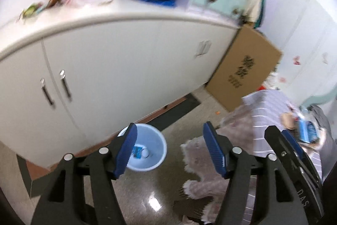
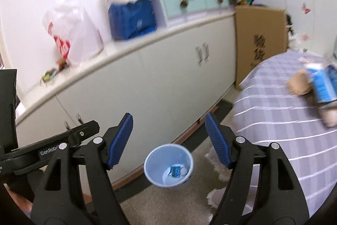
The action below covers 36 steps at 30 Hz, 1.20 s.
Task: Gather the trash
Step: 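Grasp the green crumpled wrapper with the right gripper while the left grasps the milk carton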
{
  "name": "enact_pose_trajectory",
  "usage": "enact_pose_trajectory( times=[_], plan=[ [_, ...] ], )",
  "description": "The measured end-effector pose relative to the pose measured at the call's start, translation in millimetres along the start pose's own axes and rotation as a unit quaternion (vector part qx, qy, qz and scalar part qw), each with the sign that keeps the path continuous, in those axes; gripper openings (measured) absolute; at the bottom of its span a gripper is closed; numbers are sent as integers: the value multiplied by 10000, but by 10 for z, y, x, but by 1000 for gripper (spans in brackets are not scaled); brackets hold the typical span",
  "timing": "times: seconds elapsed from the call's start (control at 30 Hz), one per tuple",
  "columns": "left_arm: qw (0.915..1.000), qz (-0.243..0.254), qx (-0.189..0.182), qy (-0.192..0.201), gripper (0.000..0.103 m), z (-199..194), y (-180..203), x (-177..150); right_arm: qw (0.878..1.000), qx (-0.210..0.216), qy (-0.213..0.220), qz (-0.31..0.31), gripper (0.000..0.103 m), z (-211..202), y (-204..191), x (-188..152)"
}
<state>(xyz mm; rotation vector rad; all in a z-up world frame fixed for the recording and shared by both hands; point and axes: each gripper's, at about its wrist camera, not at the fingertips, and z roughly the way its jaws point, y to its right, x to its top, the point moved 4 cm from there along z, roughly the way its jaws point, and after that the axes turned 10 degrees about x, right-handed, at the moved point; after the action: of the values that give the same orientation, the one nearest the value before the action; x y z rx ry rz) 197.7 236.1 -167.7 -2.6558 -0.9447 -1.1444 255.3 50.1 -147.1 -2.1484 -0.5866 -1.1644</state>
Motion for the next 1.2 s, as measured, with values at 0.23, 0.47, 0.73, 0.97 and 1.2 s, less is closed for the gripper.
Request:
enact_pose_trajectory(
  times=[0.23, 0.47, 0.73, 0.97, 1.2],
  plan=[
    [9956, 749, -544, 128, 70, -371, 857, -189, 9965, -746, 302, 245, 72, -906, 657, -6],
    [9836, 1526, -957, -66, 73, -497, 1740, -581, 9797, -1851, 39, 772, 72, -1540, 1715, -312],
    [9695, 2065, -1244, -434, 73, -340, 2464, -864, 9655, -2330, -667, 950, 72, -1646, 2457, -576],
    [9609, 2318, -1423, -523, 73, -301, 2909, -924, 9650, -2263, -1180, 602, 55, -1527, 2672, -598],
    [9532, 2428, -1732, -499, 73, -267, 3373, -865, 9675, -2082, -1290, 624, 21, -1581, 2833, -663]
  ],
)
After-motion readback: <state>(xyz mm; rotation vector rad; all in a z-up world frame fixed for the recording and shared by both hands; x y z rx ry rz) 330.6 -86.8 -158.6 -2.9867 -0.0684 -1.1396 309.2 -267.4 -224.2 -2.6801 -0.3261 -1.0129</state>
